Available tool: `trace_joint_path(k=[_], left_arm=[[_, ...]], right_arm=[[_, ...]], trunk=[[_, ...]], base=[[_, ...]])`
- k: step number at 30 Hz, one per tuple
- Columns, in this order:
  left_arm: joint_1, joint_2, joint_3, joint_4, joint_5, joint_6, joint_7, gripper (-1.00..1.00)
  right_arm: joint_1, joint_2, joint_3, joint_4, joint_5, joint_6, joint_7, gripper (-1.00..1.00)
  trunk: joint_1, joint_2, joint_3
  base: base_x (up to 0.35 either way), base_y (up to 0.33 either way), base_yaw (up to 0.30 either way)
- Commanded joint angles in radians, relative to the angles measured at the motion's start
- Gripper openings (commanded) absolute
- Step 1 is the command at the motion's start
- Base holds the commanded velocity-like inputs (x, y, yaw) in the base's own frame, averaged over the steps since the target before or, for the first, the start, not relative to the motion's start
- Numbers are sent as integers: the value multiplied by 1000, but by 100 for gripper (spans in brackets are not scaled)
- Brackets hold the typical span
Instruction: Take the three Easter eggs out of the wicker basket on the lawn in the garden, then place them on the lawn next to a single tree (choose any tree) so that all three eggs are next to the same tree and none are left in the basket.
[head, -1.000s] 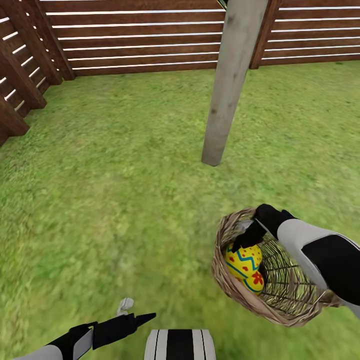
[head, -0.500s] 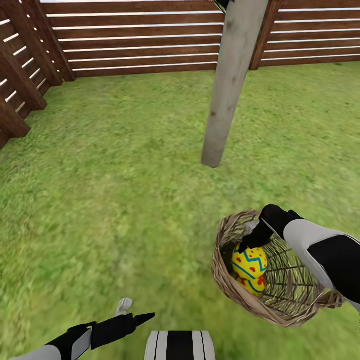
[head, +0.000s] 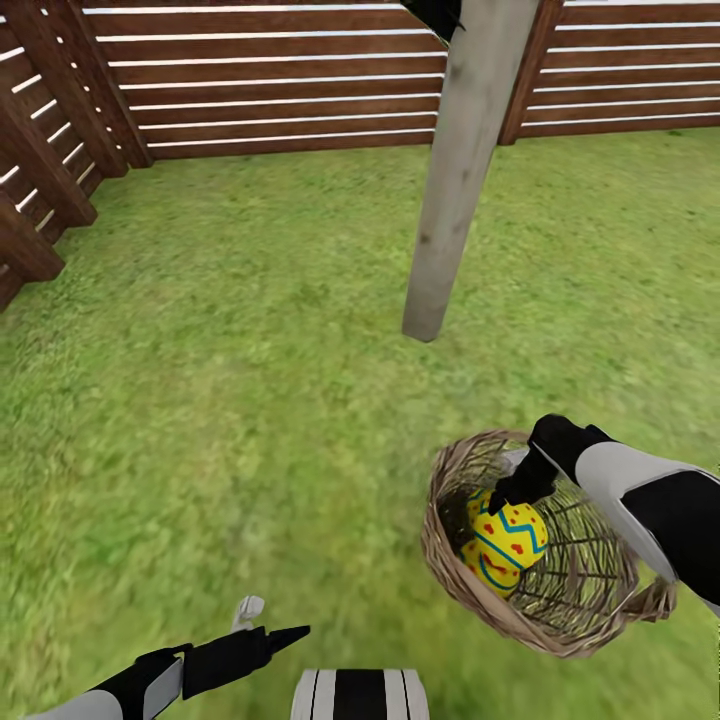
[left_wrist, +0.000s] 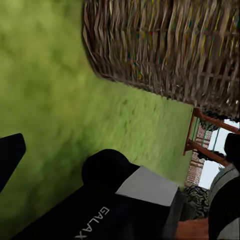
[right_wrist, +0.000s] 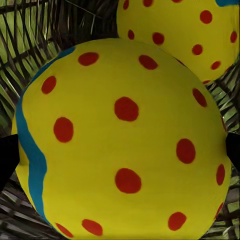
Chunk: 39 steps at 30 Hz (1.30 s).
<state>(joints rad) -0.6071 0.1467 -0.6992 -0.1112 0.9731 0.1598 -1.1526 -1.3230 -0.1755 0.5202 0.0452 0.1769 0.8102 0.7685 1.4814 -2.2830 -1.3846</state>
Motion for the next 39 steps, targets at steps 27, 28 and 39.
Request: trace_joint_path(k=[27,28,39], left_arm=[[13,39,-9,14,1,-43,-248,100],[13,39,-9,15,1,-43,-247,100],[13,39,-9,16,3,-43,-243,100]], right_arm=[[1,-4,-2,9,12,0,9,-100],[3,-6,-1,10,12,0,9,-100],[37,-10,1,10,27,24,15,-100]], trunk=[[-104,189,84],[-108,196,87],[-150,273,122]], base=[[0,0,0],[0,0,0],[0,0,0]])
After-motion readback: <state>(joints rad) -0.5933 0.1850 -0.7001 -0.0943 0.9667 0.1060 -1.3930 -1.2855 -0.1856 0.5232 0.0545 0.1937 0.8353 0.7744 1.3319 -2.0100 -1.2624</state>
